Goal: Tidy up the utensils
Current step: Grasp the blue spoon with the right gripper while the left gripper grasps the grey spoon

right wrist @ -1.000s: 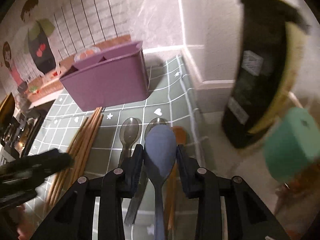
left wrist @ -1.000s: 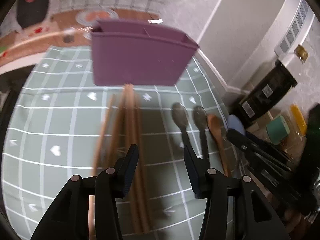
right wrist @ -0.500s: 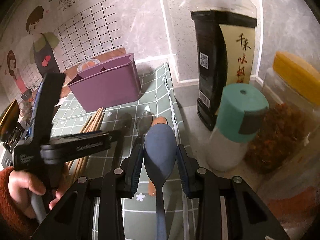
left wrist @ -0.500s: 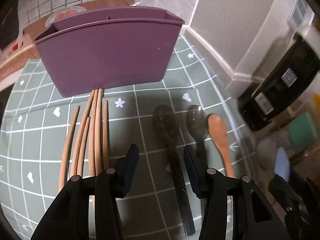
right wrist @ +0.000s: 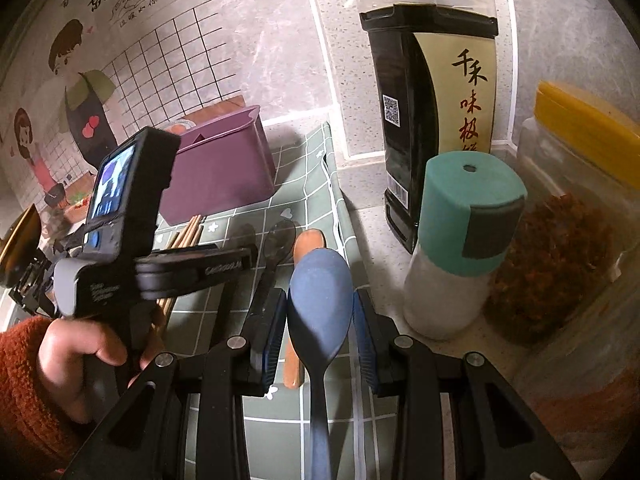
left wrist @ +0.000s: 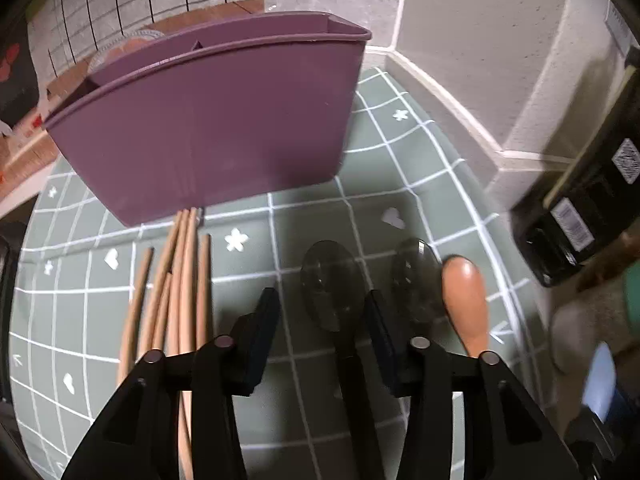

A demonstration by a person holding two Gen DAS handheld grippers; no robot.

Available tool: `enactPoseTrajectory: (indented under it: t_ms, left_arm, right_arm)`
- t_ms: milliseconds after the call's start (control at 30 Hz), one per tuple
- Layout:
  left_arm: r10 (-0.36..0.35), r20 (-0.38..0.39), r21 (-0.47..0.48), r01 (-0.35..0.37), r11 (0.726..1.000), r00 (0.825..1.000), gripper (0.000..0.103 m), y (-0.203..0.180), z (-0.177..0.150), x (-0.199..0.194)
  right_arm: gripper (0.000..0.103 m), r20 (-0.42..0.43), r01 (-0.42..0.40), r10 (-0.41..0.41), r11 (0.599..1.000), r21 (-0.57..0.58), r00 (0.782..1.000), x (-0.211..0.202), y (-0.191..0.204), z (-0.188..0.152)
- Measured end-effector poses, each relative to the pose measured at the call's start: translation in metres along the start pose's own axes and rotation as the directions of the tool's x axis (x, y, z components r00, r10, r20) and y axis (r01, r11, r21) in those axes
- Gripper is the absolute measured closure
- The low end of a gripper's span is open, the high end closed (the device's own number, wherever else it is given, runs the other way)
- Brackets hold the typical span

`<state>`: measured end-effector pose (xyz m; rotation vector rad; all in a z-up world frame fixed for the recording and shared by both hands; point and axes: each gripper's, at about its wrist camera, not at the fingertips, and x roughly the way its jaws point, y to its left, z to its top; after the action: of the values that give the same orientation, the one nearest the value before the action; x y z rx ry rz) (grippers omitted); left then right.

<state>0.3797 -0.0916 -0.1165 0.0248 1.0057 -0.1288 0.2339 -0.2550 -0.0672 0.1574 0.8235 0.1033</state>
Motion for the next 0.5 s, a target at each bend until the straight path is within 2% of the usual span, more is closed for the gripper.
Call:
enactPoseTrajectory:
  t_ms: [33, 133, 200, 367, 500]
  left_arm:
    - [0.011, 0.009, 0.009, -0.012, 1.0, 1.0, 0.069, 0.0, 0.0, 0.0]
    - [-0.005, 0.005, 0.029, 0.005, 1.0, 1.0, 0.069, 0.002, -0.001, -0.001]
    - [-0.058, -0.005, 0.028, 0.058, 0.998, 0.998, 0.069, 0.01, -0.006, -0.007]
    - [-0.198, 0.041, -0.033, 0.2, 0.979, 0.979, 0.07, 0.047, -0.022, -0.057]
    - [-0.226, 0.12, -0.023, 0.231, 0.973, 0.967, 0.07, 0.065, -0.033, -0.101]
  right_arm:
    - [0.071, -0.001, 0.0, 0.0, 1.0, -0.002, 1.0, 0.0, 0.001, 0.001]
    - [0.071, -0.002, 0.002, -0.002, 1.0, -0.016, 1.0, 0.002, 0.004, 0.002]
    - [0.071, 0.0, 0.005, -0.005, 1.0, -0.028, 1.0, 0.002, 0.008, 0.004]
    - [0.071, 0.0, -0.057, 0.057, 0.998, -0.035, 0.998, -0.002, 0.016, 0.012]
    - [0.071, -0.019, -0.105, 0.105, 0.994, -0.018, 0.994, 0.0, 0.022, 0.019]
